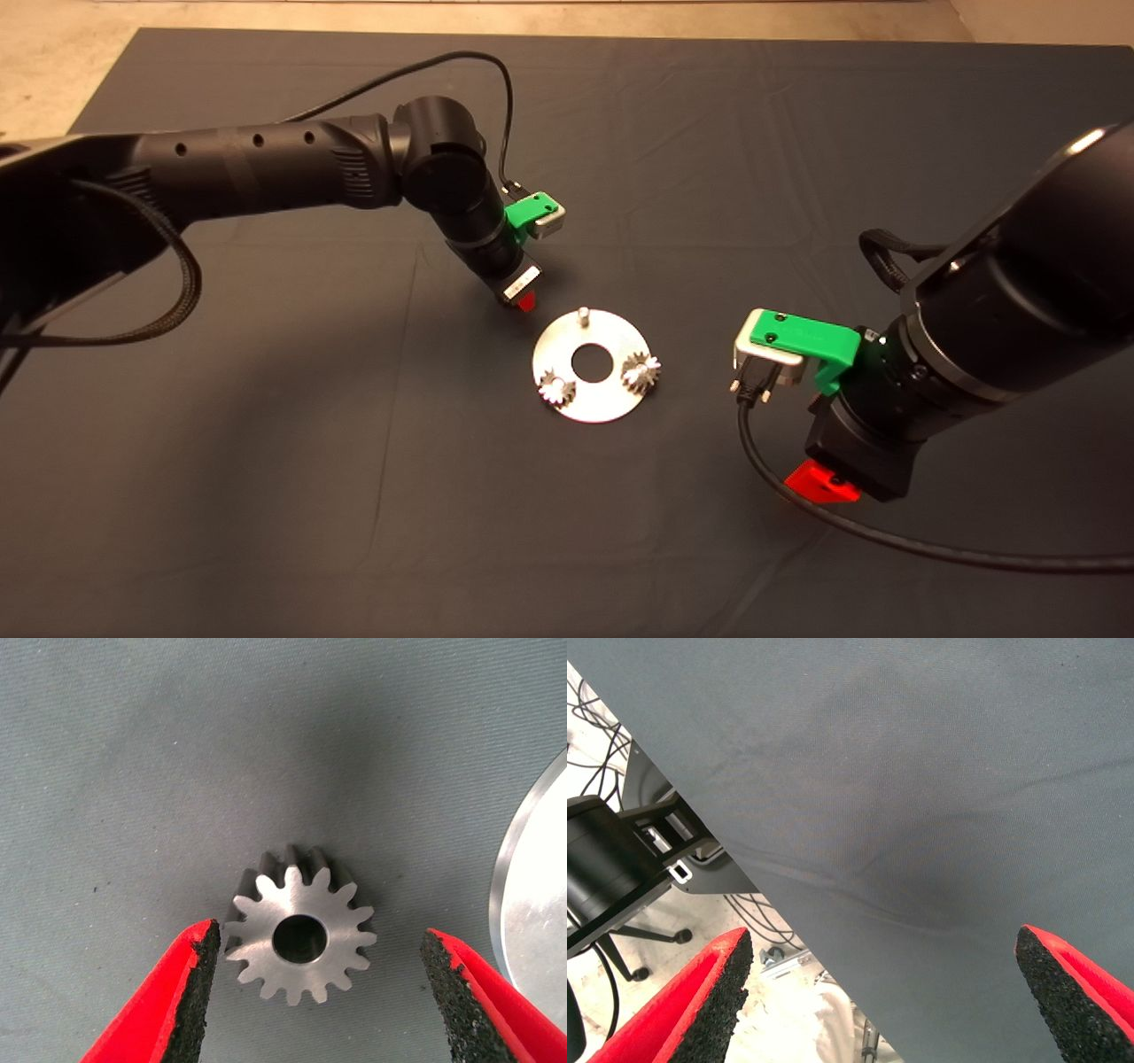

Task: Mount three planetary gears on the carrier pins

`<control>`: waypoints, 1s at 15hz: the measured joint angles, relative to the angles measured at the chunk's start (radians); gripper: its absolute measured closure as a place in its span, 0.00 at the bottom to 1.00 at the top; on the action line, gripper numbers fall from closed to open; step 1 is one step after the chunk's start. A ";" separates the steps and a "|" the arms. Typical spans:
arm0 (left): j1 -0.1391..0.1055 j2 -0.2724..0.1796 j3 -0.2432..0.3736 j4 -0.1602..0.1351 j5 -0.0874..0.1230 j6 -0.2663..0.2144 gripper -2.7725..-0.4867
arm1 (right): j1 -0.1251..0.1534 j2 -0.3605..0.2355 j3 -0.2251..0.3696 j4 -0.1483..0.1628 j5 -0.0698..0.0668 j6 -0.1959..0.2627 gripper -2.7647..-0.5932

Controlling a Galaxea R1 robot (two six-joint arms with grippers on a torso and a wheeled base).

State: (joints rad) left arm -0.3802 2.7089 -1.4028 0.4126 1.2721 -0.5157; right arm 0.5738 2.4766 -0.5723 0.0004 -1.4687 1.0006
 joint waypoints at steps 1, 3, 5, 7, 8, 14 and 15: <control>0.000 0.000 0.000 0.000 -0.009 0.000 0.51 | 0.000 0.000 0.000 0.000 0.000 0.000 0.26; 0.001 0.000 0.000 0.000 -0.017 0.000 0.51 | 0.000 0.000 0.000 0.000 0.000 0.000 0.26; 0.001 -0.001 0.000 0.000 -0.017 0.000 0.54 | 0.000 0.000 0.000 0.000 0.000 0.000 0.26; 0.001 -0.003 0.002 0.000 -0.017 0.000 0.55 | 0.000 0.000 0.000 0.000 0.000 0.000 0.26; 0.001 -0.003 0.005 0.000 -0.017 -0.001 0.55 | 0.000 0.000 0.000 0.000 0.000 0.000 0.26; 0.001 -0.017 0.007 0.000 -0.019 0.000 0.55 | 0.000 0.000 0.000 0.000 0.000 0.000 0.26; 0.001 -0.017 0.007 0.000 -0.019 0.000 0.55 | 0.000 0.000 0.000 0.000 0.000 0.000 0.26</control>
State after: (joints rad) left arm -0.3789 2.6917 -1.3960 0.4126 1.2528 -0.5162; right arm 0.5738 2.4766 -0.5723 0.0004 -1.4687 1.0005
